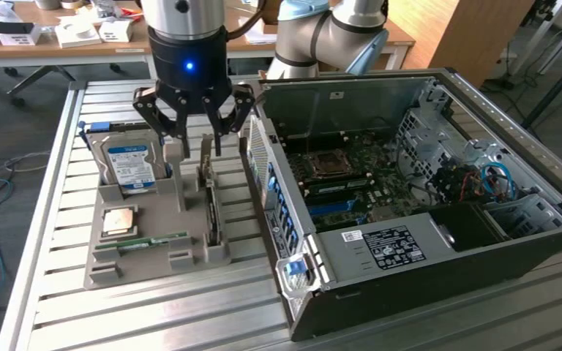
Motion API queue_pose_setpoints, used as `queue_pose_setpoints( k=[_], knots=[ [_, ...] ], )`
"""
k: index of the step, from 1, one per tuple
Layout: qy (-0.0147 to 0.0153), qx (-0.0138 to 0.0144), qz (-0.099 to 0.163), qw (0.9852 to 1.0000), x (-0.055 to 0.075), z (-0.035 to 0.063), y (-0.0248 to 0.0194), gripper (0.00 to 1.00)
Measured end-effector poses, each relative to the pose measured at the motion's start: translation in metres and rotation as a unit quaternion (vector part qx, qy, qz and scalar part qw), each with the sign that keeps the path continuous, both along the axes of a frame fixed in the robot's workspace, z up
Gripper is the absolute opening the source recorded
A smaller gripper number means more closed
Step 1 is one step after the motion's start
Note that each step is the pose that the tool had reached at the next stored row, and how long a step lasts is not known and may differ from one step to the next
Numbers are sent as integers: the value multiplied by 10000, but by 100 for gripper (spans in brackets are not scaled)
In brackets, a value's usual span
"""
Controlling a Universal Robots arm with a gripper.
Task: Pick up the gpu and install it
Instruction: 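Pick up the gpu and move the gpu toward the slot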
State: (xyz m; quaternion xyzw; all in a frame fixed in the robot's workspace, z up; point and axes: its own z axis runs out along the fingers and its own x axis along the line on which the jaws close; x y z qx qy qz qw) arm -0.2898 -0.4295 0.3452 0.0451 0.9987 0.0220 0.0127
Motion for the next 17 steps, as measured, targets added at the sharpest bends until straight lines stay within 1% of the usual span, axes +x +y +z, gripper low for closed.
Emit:
queue_pose_setpoints(
  k=[6, 17],
  knots=[
    [0, 0, 0, 10000, 0, -75, 0, 47],
    [-1, 1, 0, 10000, 0, -83, 0, 47]
  ],
)
